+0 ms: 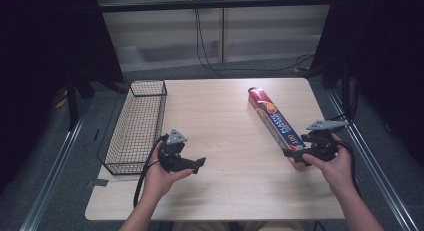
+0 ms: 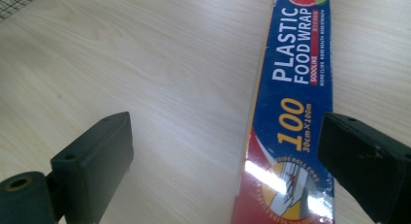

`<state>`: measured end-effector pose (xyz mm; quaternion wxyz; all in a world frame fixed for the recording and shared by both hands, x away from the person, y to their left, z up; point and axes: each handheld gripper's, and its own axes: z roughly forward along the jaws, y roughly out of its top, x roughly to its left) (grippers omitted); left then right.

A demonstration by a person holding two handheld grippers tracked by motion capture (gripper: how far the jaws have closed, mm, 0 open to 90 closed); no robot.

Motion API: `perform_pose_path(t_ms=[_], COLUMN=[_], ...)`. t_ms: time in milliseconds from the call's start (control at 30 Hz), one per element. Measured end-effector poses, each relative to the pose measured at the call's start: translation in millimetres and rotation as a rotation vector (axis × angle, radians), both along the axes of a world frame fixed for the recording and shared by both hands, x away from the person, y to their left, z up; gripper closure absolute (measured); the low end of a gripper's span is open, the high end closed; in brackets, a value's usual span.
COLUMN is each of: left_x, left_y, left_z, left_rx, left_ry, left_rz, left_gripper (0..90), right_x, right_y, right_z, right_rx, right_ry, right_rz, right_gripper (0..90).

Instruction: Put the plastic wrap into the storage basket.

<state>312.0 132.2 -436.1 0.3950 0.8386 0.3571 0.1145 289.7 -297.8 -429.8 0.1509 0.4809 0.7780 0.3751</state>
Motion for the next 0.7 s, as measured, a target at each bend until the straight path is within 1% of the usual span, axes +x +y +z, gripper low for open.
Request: perform_pose_path(t_ms=[33,67,100,133,200,233,267,300,333,367,433,467,533,567,600,633,700], left_x=[0.0,0.3,0.0,-0.3,-0.9,-1.7,-2.4,-2.8,-3.4,-3.7,-3.9,-4.2,-4.8,-4.9,-5.5,-5.9,-6.6], left_y=[0.0,0.9,0.9,1.8,1.8,2.2,2.6,2.4,2.1,2.2,2.4,2.9,4.0,5.3,5.3,5.6,5.4], left_z=[0.0,0.6,0.5,0.9,0.4,0.6,0.7,0.5,0.2,-0.1,-1.0,-0.7,0.5,1.8,2.2,2.5,2.5], left_rx=[0.0,-0.009,-0.016,-0.005,-0.008,-0.009,-0.008,-0.013,-0.017,-0.016,-0.013,-0.008,-0.028,-0.019,-0.03,-0.031,-0.033], left_ry=[0.0,-0.002,0.002,0.001,-0.002,0.005,0.01,0.007,0.013,0.013,0.021,0.021,0.015,0.01,0.012,0.009,0.012], left_rz=[0.0,0.002,0.002,-0.002,-0.006,-0.007,-0.009,-0.011,-0.01,-0.009,-0.019,-0.016,-0.01,-0.014,-0.005,-0.002,-0.003], left_gripper=[1.1,1.6,1.6,1.7,2.3,2.3,2.6,2.9,3.1,3.1,3.1,3.1,3.1,3.4,3.4,3.5,3.6], right_x=[0.0,7.2,9.9,13.1,15.9,18.6,24.9,26.9,29.2,31.1,35.0,37.5,43.2,46.5,49.7,53.3,58.6], right_y=[0.0,1.0,1.0,0.6,0.3,-0.2,-0.8,-0.9,-0.8,-0.7,0.8,1.1,2.3,2.6,2.6,1.9,2.4], right_z=[0.0,0.3,-0.1,0.1,0.7,1.8,4.0,4.9,6.1,7.0,6.9,6.1,4.2,3.5,2.6,1.8,1.1], right_rx=[0.0,-0.019,-0.013,-0.009,-0.003,0.007,0.007,0.006,0.004,-0.007,-0.029,-0.042,-0.044,-0.055,-0.066,-0.075,-0.07], right_ry=[0.0,0.02,0.023,0.026,0.025,0.019,0.032,0.04,0.045,0.049,0.079,0.097,0.133,0.138,0.145,0.146,0.164], right_rz=[0.0,-0.009,-0.007,-0.009,-0.018,-0.021,-0.027,-0.03,-0.031,-0.033,-0.041,-0.041,-0.053,-0.06,-0.069,-0.071,-0.081], right_gripper=[5.8,3.2,2.2,1.9,1.9,1.8,1.9,2.7,4.0,4.2,5.2,5.3,6.5,7.3,7.5,7.8,8.6])
